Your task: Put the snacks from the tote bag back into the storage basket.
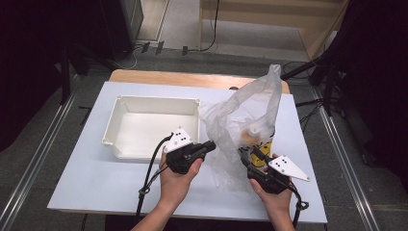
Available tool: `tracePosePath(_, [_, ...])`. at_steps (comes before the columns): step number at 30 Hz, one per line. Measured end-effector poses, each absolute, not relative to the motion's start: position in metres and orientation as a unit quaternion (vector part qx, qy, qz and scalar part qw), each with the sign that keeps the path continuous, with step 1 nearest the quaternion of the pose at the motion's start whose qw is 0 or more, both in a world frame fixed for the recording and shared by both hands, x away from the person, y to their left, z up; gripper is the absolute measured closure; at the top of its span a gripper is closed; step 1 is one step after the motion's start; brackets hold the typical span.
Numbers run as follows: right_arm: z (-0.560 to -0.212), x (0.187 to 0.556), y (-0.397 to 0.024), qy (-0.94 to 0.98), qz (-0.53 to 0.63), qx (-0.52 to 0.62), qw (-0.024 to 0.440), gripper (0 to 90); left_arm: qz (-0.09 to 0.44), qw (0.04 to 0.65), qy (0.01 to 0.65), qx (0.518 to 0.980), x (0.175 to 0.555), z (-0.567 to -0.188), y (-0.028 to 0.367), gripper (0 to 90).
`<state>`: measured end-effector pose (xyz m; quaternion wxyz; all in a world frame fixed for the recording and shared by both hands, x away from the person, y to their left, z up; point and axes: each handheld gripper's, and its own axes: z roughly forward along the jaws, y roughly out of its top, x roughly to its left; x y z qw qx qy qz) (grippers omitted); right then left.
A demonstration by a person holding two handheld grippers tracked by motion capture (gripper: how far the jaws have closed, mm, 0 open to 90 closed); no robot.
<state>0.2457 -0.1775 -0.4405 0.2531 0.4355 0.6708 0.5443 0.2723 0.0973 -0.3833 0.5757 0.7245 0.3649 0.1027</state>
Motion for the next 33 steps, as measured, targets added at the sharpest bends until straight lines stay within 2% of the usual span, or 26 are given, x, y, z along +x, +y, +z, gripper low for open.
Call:
tracePosePath(1, [-0.438, 0.245, -0.179, 0.665, 0.543, 0.439, 0.265, 45.6, 0.101, 0.575, 0.366, 0.725, 0.272, -0.385, 0.097, 90.0])
tracePosePath(17, [-0.394, 0.239, -0.198, 0.617, 0.570, 0.451, 0.300, 39.2, 0.093, 0.557, 0.364, 0.741, 0.273, -0.408, 0.097, 90.0])
tracePosePath(19, [-0.383, 0.242, -0.201, 0.606, 0.571, 0.459, 0.310, 35.5, 0.093, 0.551, 0.362, 0.746, 0.273, -0.410, 0.095, 90.0])
tracePosePath(21, [-0.374, 0.247, -0.202, 0.588, 0.567, 0.478, 0.322, 26.3, 0.092, 0.547, 0.361, 0.750, 0.273, -0.412, 0.093, 90.0])
tracePosePath(22, [-0.374, 0.247, -0.202, 0.588, 0.567, 0.478, 0.322, 26.3, 0.092, 0.547, 0.361, 0.750, 0.273, -0.412, 0.093, 90.0])
tracePosePath(23, [-0.366, 0.253, -0.203, 0.575, 0.568, 0.492, 0.323, 22.7, 0.092, 0.543, 0.359, 0.753, 0.273, -0.415, 0.091, 90.0])
tracePosePath(26, [-0.357, 0.259, -0.205, 0.571, 0.567, 0.493, 0.331, 23.2, 0.090, 0.540, 0.359, 0.756, 0.273, -0.416, 0.089, 90.0])
tracePosePath(29, [-0.337, 0.269, -0.205, 0.575, 0.575, 0.472, 0.340, 35.8, 0.088, 0.537, 0.360, 0.757, 0.273, -0.420, 0.087, 90.0])
tracePosePath(30, [-0.337, 0.269, -0.205, 0.575, 0.575, 0.472, 0.340, 35.8, 0.088, 0.537, 0.360, 0.757, 0.273, -0.420, 0.087, 90.0])
tracePosePath(31, [-0.334, 0.271, -0.204, 0.576, 0.576, 0.468, 0.342, 42.0, 0.086, 0.536, 0.361, 0.759, 0.273, -0.423, 0.087, 90.0])
tracePosePath(32, [-0.330, 0.274, -0.204, 0.578, 0.576, 0.463, 0.346, 55.1, 0.085, 0.534, 0.362, 0.759, 0.273, -0.424, 0.086, 90.0])
tracePosePath(33, [-0.329, 0.276, -0.204, 0.580, 0.578, 0.460, 0.342, 63.4, 0.084, 0.532, 0.363, 0.760, 0.273, -0.425, 0.086, 90.0])
